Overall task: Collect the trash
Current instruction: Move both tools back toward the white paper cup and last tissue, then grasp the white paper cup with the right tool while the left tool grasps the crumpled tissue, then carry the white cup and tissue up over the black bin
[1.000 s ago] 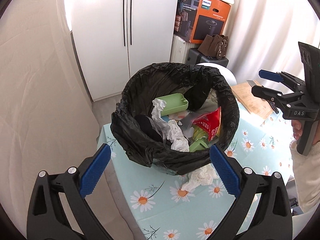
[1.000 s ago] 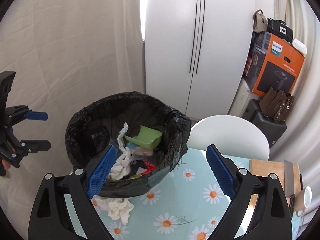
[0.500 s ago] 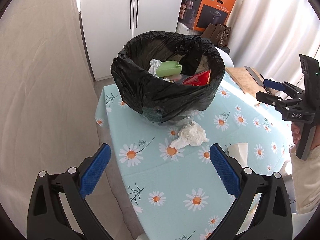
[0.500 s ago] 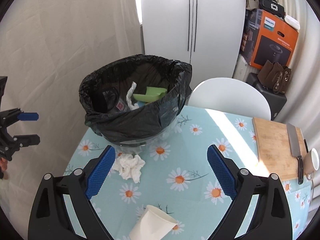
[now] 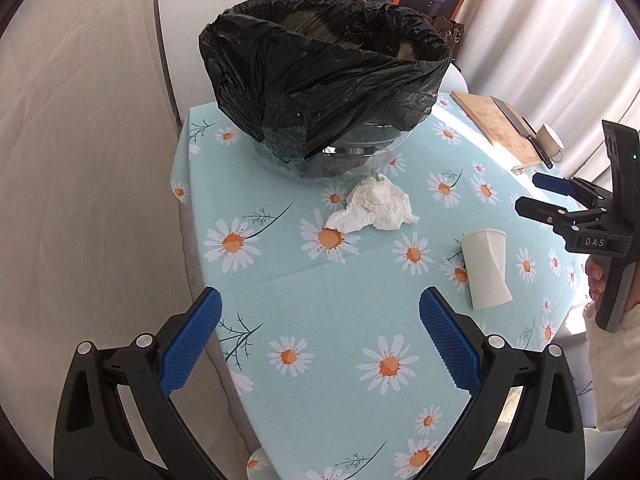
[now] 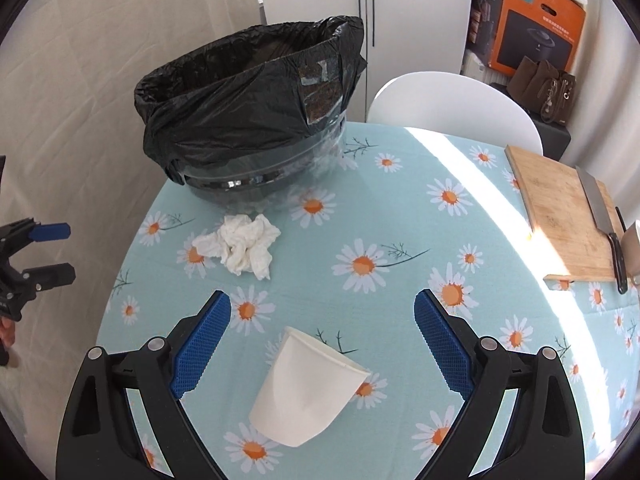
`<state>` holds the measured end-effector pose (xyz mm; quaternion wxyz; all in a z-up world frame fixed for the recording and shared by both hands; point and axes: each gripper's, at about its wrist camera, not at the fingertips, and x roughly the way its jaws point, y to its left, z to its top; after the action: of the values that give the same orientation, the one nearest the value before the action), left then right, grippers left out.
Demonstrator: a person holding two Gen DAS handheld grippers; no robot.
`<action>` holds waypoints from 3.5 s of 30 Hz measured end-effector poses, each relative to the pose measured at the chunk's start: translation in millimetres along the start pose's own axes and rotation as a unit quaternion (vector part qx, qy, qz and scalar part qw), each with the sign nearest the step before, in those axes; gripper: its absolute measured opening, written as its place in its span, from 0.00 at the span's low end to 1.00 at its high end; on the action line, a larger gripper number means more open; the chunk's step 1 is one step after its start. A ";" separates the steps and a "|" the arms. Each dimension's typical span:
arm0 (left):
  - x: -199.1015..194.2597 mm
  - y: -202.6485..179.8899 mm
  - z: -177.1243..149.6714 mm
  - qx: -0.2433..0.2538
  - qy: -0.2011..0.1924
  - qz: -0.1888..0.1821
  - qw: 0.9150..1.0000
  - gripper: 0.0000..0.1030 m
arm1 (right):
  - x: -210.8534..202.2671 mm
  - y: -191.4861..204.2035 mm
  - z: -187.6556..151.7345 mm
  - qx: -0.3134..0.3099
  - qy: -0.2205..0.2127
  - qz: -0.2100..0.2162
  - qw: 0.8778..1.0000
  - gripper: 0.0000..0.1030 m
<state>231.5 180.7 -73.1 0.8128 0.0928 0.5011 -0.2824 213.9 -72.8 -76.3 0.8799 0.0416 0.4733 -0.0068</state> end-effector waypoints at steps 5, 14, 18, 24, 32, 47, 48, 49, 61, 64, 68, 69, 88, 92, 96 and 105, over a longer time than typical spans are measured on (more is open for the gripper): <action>28.4 -4.2 1.4 0.010 0.011 0.009 1.000 0.94 | 24.1 1.6 -20.2 -0.001 0.031 -0.005 1.000 0.86; 86.8 -15.9 20.3 0.012 0.027 -0.009 1.000 0.94 | 60.0 -2.6 -45.2 0.021 0.072 0.006 0.997 0.86; 106.1 -29.0 33.8 0.031 0.016 -0.010 0.999 0.94 | 67.9 -4.3 -50.6 0.032 0.083 0.006 0.996 0.86; 130.1 -42.5 56.6 0.033 -0.007 -0.040 0.999 0.94 | 77.7 -13.6 -63.2 0.083 0.091 0.000 0.992 0.86; 159.6 -58.0 63.5 0.029 -0.010 0.016 0.999 0.94 | 78.9 -26.0 -80.6 0.114 0.074 -0.035 0.990 0.86; 152.6 -95.0 43.1 0.084 0.013 0.039 0.996 0.37 | 56.5 -18.9 -99.2 0.058 0.051 -0.014 0.997 0.64; 147.7 -95.9 37.0 0.087 0.016 0.045 0.995 0.37 | 53.6 -17.5 -100.0 0.056 0.049 -0.012 0.997 0.64; 141.2 -95.1 30.1 0.086 0.019 0.047 0.995 0.36 | 50.1 -15.3 -101.3 0.052 0.045 -0.011 0.998 0.64; 33.7 -54.1 -65.8 0.007 0.014 0.089 0.996 0.36 | -5.7 14.6 -121.1 0.015 0.034 0.037 0.999 0.64; 14.1 -56.3 -76.7 0.008 0.005 0.116 0.993 0.36 | -17.5 21.4 -120.3 -0.001 0.027 0.039 0.999 0.64; -14.0 -48.7 -86.6 0.007 -0.009 0.150 0.989 0.36 | -32.2 27.0 -115.7 -0.023 0.013 0.033 0.999 0.64; -20.5 -47.4 -87.3 0.004 -0.013 0.156 0.988 0.36 | -35.3 27.5 -113.6 -0.028 0.010 0.030 0.999 0.64; -59.1 -71.2 -31.0 -0.053 -0.075 0.182 0.979 0.37 | -90.3 -34.0 -29.2 -0.110 -0.072 0.003 0.991 0.64; -54.9 -85.0 -10.5 -0.072 -0.089 0.182 0.977 0.37 | -98.7 -54.8 -5.0 -0.138 -0.088 0.000 0.986 0.64; -52.3 -98.7 5.5 -0.095 -0.108 0.183 0.973 0.37 | -98.6 -70.4 17.3 -0.175 -0.090 -0.009 0.980 0.65; -44.1 -120.3 27.6 -0.137 -0.128 0.163 0.969 0.37 | -109.0 -78.3 62.2 -0.239 -0.127 0.007 0.963 0.65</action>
<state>171.2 85.8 -5.7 0.9100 0.0242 0.4052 -0.0847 201.6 -158.8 43.5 0.9172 -0.1677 0.3451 0.1074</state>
